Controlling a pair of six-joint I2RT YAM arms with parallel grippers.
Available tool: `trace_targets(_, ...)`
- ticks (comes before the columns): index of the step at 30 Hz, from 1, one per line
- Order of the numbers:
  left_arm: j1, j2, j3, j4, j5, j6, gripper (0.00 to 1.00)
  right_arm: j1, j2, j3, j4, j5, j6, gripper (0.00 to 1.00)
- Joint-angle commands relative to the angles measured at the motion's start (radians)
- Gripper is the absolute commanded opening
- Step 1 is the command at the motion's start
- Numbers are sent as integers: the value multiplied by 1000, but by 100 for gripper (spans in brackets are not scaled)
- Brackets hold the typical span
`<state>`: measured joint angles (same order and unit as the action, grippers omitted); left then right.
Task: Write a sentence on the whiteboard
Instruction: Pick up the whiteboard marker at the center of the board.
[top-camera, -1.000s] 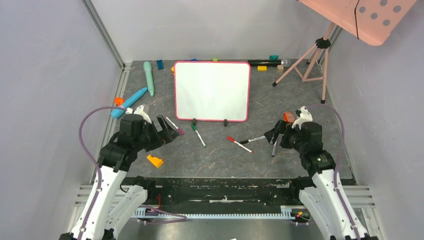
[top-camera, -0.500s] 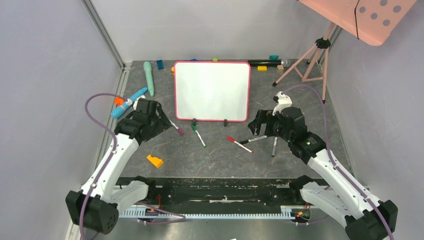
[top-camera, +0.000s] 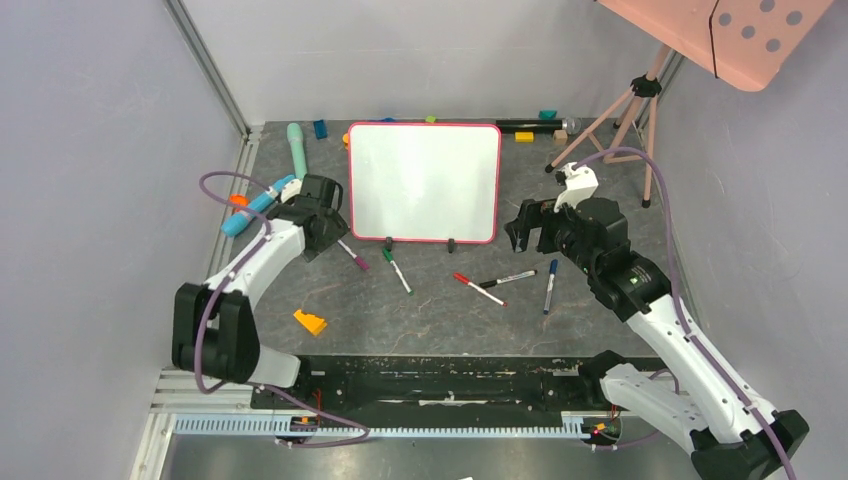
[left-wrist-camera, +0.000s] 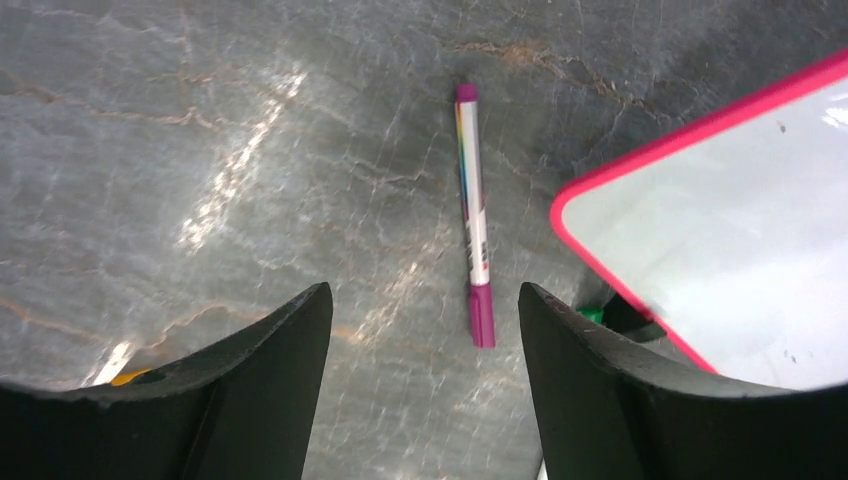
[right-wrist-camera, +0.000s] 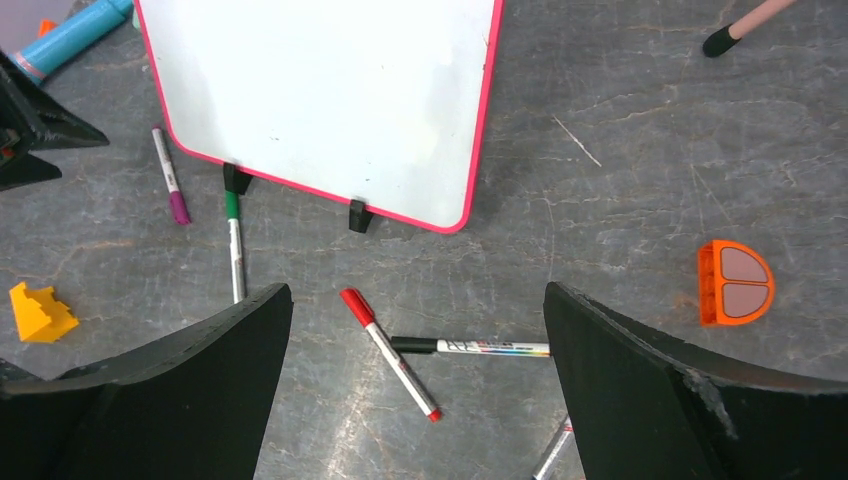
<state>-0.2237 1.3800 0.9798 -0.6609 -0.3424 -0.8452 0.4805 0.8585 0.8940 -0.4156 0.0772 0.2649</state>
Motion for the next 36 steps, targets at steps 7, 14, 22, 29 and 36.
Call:
trace_targets(7,28,213,93,142,-37,-87,73,3,16,77,-43,65,-119,98)
trace_targets(14,47,355,145,135,-31,-109,51,2,-3,83,-38,99,-149,98)
trace_targets(22,69,418,137,142,6,-126,49,3,22,100,-31,97,-158,98)
trace_targets(29,121,498,123,134,142,-119,10,3,32,120,1,102,-147,98)
trace_targets(36,130,367,111,99,136,-79,2,3,8,81,11,78,-110,98)
